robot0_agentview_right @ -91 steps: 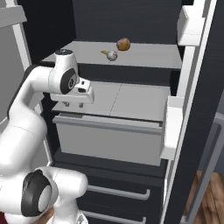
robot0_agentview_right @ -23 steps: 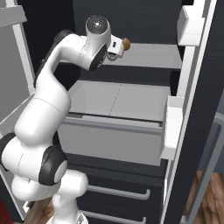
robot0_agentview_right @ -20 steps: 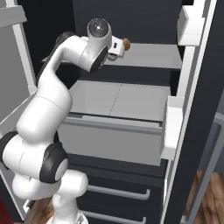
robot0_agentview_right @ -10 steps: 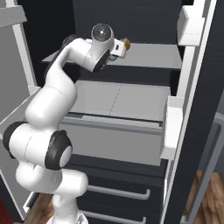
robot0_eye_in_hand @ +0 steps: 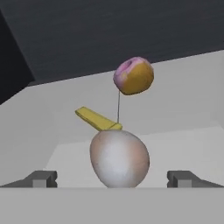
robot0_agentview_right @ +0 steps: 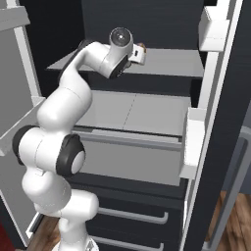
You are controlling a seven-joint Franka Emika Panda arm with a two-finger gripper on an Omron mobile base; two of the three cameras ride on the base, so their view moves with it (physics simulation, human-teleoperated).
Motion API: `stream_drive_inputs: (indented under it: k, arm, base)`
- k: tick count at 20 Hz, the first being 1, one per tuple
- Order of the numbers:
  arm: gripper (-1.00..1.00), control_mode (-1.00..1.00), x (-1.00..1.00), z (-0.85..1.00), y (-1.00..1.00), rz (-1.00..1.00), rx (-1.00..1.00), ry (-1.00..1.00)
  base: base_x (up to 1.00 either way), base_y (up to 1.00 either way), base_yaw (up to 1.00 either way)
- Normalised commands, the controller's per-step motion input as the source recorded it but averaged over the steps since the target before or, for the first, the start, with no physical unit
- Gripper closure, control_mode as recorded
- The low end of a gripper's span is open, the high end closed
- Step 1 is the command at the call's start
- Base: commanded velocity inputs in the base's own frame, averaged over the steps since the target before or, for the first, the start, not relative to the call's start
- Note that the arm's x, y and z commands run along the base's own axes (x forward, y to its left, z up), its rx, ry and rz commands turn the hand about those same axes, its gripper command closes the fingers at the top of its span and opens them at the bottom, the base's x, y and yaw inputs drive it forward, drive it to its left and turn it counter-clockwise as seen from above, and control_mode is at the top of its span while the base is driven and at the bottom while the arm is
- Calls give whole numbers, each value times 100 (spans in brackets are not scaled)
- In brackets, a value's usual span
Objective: Pick the egg and butter from the fridge and place them by the bowl for mixing.
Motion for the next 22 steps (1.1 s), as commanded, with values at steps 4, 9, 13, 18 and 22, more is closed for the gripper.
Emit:
stream_drive_inputs:
  k: [4, 9, 13, 18, 22]
  arm:
    - [-100, -100, 28, -16, -3, 0, 0, 0]
    - [-100, -100, 7, -8, 0, 0, 0, 0]
    - [-100, -100, 0, -12, 0, 0, 0, 0]
    - [-100, -100, 17, -13, 3, 0, 0, -6]
    - [-100, -100, 27, -3, 4, 0, 0, -8]
  base:
    - [0, 0, 0]
    - [0, 0, 0]
    - [0, 0, 0]
    - [0, 0, 0]
    - [0, 0, 0]
